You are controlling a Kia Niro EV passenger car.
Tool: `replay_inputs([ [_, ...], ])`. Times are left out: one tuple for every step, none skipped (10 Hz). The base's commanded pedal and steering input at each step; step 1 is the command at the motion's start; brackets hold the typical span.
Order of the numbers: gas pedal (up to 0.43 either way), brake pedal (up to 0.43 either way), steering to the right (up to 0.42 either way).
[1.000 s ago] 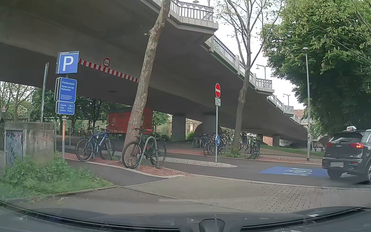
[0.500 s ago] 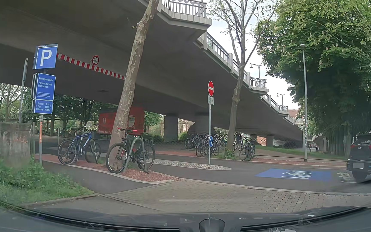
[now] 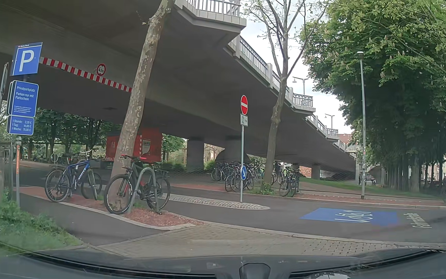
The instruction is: Follow the waypoints while adhering to traffic rules and regulations
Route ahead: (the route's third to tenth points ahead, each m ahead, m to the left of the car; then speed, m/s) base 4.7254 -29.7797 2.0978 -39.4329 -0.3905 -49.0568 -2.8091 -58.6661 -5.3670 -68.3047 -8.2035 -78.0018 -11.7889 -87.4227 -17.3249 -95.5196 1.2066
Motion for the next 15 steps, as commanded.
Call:
replay_inputs([
  [0.0,0.0,0.228],
  [0.0,0.0,0.227],
  [0.0,0.0,0.224],
  [0.0,0.0,0.222],
  [0.0,0.0,0.222],
  [0.0,0.0,0.223],
  [0.0,0.0,0.225],
  [0.0,0.0,0.228],
  [0.0,0.0,0.232],
  [0.0,0.0,0.238],
  [0.0,0.0,0.245],
  [0.0,0.0,0.251],
  [0.0,0.0,0.256],
  [0.0,0.0,0.256],
  [0.0,0.0,0.256],
])
